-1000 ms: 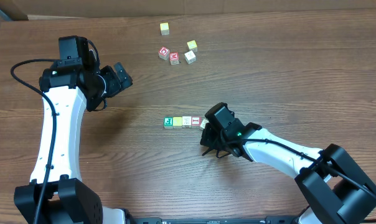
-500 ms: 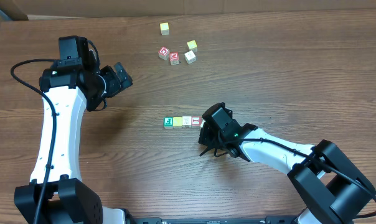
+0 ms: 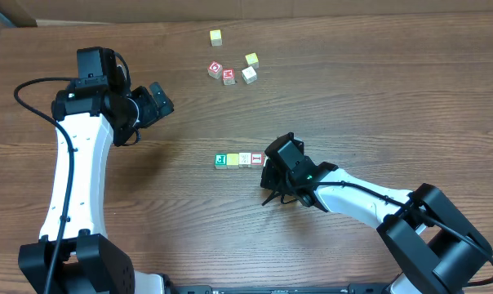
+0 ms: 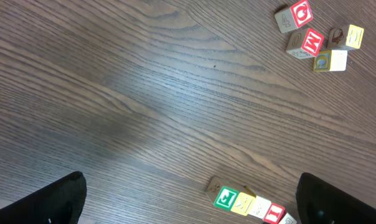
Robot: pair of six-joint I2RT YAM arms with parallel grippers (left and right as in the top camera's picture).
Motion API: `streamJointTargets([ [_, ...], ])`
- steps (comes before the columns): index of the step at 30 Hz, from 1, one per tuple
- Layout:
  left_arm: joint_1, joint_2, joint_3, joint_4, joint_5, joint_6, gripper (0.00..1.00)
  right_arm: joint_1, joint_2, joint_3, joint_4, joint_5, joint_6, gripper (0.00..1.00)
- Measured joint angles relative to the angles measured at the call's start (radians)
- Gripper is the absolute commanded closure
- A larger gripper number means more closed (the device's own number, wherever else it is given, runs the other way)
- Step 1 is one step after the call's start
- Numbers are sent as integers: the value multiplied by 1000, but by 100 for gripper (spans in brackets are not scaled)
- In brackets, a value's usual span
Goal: Flip 5 blocks
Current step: 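Set the E block at the row's right end and release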
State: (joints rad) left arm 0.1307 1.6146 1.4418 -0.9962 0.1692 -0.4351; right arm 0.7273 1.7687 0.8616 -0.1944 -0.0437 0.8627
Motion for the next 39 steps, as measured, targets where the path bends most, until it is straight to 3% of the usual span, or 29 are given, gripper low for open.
streamJointTargets([
  [27,0,0,0,0,0,0,0,0,0,0,47,7,-101,89],
  [32,0,0,0,0,0,0,0,-1,0,0,39,5,-105,96],
  [39,0,0,0,0,0,0,0,-1,0,0,8,-8,-105,96],
])
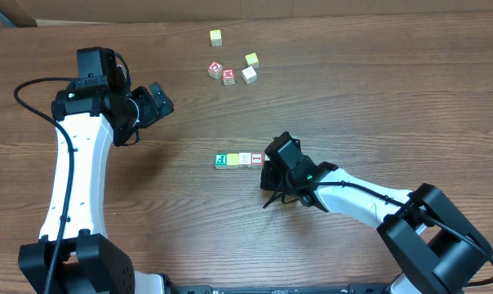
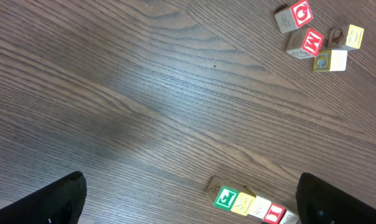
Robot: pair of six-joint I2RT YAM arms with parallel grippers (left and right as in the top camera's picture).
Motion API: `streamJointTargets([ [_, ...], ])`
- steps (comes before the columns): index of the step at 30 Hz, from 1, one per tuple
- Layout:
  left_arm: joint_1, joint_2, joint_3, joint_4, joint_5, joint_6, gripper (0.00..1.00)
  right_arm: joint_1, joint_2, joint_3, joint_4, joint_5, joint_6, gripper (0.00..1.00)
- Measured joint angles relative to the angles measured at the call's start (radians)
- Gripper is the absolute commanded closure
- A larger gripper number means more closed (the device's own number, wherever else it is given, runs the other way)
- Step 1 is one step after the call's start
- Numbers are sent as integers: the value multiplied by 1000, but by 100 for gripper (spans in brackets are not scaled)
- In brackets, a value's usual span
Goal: Flip 5 blocks
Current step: 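Set the E block at the row's right end and release, then push the right gripper against the E block to align the row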
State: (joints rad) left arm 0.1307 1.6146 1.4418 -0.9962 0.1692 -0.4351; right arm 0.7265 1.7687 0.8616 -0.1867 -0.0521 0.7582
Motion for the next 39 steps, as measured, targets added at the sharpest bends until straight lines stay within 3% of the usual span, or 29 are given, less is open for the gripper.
streamJointTargets([
  [28,0,0,0,0,0,0,0,0,0,0,13,39,1,96],
  [39,0,0,0,0,0,0,0,-23,-193,24,-203,19,-21,96],
])
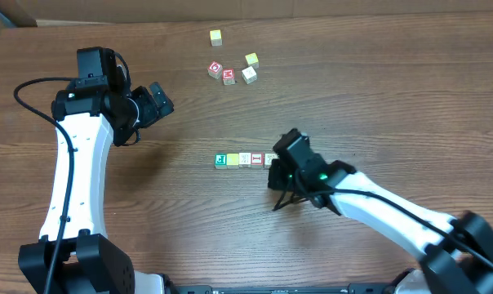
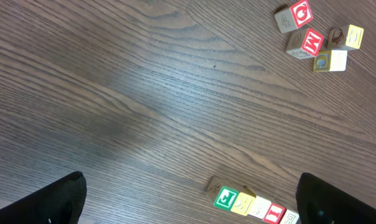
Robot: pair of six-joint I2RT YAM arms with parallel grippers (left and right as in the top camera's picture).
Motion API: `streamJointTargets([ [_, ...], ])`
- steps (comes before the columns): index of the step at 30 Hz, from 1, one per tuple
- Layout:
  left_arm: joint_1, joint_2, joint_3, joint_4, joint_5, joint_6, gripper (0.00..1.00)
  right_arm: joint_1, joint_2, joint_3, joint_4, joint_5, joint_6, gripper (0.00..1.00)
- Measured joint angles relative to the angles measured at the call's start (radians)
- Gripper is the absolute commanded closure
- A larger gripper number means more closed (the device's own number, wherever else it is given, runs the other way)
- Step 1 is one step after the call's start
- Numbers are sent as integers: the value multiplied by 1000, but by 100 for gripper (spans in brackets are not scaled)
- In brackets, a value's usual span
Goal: Flip 5 blocks
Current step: 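Push the right gripper against the E block to align the row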
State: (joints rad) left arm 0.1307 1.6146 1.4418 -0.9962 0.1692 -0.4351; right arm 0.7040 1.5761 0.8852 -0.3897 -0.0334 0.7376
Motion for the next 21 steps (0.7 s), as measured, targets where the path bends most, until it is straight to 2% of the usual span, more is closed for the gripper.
streamJointTargets([
  [4,0,0,0,0,0,0,0,-63,-32,13,-17,45,-5,96],
  [10,0,0,0,0,0,0,0,-172,26,13,-5,74,-5,96],
  [21,0,0,0,0,0,0,0,-165,174,12,66,8,-4,96],
])
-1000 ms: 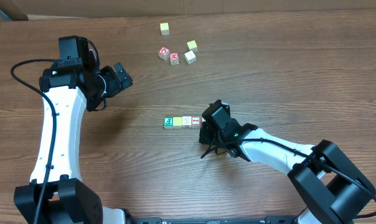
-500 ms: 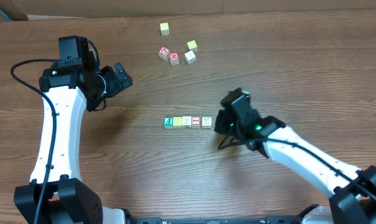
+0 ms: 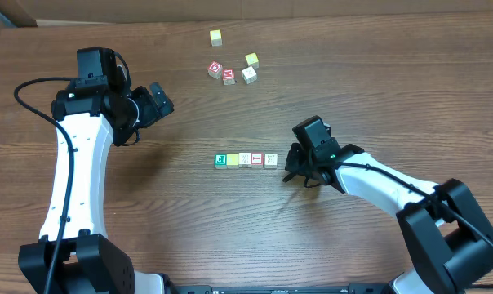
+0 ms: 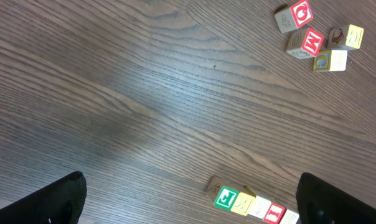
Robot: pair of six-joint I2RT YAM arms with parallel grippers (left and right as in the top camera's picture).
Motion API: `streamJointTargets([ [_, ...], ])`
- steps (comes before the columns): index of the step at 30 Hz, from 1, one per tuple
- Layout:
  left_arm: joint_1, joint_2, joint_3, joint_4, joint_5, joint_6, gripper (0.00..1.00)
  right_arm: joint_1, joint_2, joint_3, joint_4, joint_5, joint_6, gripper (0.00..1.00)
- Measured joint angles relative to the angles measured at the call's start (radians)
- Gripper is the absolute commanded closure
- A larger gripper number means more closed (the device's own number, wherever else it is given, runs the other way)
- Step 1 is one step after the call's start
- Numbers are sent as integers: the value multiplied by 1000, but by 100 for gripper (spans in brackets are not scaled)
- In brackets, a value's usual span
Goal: Flip 5 blocks
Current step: 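Push the right gripper against the E block to align the row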
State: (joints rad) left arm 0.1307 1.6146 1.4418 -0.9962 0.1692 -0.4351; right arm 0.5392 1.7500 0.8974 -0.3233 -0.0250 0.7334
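Five small blocks lie in a row [image 3: 245,159] at mid-table: a green one on the left, then yellow, white, red [image 3: 257,159] and a pale one [image 3: 270,159] at the right end. The left wrist view catches this row [image 4: 250,204] at its bottom edge. My right gripper [image 3: 298,173] sits just right of the row, apart from the last block; its jaw gap is too small to read. High at the left, my left gripper [image 4: 189,186] is wide open and holds nothing.
A loose cluster of blocks [image 3: 230,72] lies at the back, two of them red-faced, and a single yellowish block [image 3: 216,37] lies beyond it. The left wrist view shows the cluster [image 4: 315,40] at its top right.
My right gripper has moved from directly against the row's right end to a spot further right, leaving the fifth block standing free. The left arm and the blocks have not moved.
At the two oldest moments my right gripper covered the row's right end, so only part of the row showed. Later the fifth block appeared beside the red one with the gripper still next to it. Now the gripper is off to the right.
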Motion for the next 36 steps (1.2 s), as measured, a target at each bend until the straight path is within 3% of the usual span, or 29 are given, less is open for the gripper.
streamJointTargets([
  [36,0,0,0,0,0,0,0,47,40,0,134,-82,15,96],
])
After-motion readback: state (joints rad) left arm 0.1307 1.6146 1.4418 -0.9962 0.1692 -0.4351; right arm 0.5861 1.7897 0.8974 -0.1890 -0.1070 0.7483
